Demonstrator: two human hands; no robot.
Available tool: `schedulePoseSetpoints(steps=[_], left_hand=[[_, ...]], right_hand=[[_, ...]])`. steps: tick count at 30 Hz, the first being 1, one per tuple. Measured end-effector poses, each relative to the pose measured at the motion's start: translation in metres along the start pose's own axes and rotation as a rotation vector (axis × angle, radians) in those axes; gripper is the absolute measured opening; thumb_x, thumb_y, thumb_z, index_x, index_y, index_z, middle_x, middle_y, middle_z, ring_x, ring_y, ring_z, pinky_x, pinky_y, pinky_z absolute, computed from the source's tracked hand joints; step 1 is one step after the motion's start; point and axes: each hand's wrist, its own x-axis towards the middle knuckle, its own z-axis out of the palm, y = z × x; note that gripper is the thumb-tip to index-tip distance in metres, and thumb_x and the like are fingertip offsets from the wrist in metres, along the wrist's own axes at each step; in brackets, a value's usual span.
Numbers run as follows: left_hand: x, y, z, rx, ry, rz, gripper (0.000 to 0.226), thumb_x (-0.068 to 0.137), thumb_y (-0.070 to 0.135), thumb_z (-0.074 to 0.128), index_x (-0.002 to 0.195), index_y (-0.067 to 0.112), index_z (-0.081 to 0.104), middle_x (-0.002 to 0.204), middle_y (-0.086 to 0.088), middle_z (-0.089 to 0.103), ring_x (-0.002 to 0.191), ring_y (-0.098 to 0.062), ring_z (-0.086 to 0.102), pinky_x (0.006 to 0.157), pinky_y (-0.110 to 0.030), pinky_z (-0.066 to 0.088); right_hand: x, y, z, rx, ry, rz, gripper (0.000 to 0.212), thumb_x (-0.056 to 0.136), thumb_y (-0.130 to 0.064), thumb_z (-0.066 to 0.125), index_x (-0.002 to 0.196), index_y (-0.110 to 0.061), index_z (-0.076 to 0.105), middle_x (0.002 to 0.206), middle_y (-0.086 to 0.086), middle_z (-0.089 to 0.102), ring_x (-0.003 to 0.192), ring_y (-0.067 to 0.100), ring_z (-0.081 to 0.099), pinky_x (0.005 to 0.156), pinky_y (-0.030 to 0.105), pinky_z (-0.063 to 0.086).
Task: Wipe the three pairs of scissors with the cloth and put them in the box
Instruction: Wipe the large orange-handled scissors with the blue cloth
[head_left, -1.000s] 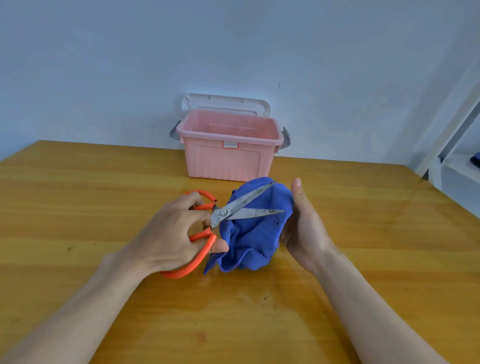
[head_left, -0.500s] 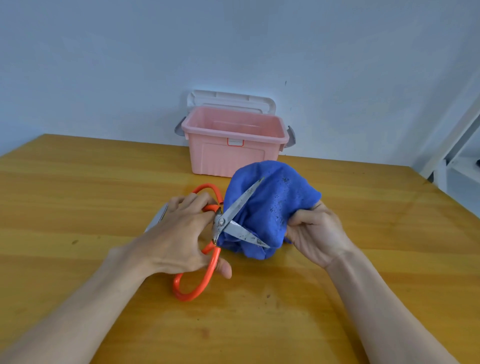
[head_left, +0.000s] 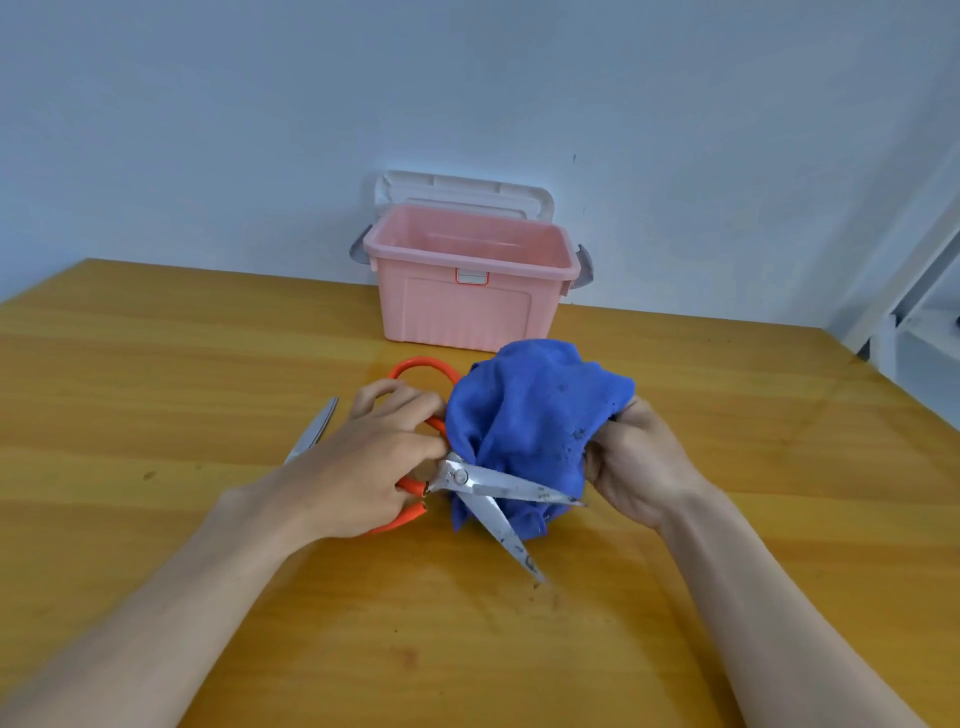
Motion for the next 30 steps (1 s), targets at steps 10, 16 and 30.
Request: schedulePoseSetpoints(steps=[10,16,30], left_hand=[[0.003,0.011,-0.003,0.144,-0.123,-0.024,0.029,0.078,0.005,0.062,0.073,0.029,0.047,0.126,0.016,0.038,0.134,-0.005,0.016,0.111,-0.03,-0.019],[0.001,0.018,-0.003,0.183,-0.16,-0.018,0.017,0.081,0.007,0.06,0.079,0.024,0.061,0.125,0.018,0.034,0.129,-0.001,0.011,0.106,-0.026,-0.023],[-0.002,0.0,-0.009,0.063,-0.088,0.007,0.043,0.057,0.001,0.081,0.078,0.038,0.073,0.115,0.02,0.058,0.124,0.001,0.034,0.11,-0.024,-0.007]], right_hand=[[-0.001,0.009,0.017,-0.564,-0.221,0.171,0.028,0.071,-0.002,0.051,0.093,0.015,0.054,0.079,0.011,0.055,0.078,0.023,0.052,0.068,0.038,0.042],[-0.001,0.004,0.034,-0.797,-0.324,0.123,0.016,0.083,0.003,0.054,0.067,0.001,0.053,0.061,0.002,0.048,0.059,0.008,0.045,0.055,0.022,0.038],[-0.004,0.007,0.022,-0.687,-0.463,0.187,0.005,0.071,-0.01,0.058,0.074,-0.013,0.056,0.066,-0.01,0.055,0.065,0.004,0.051,0.063,0.023,0.044]])
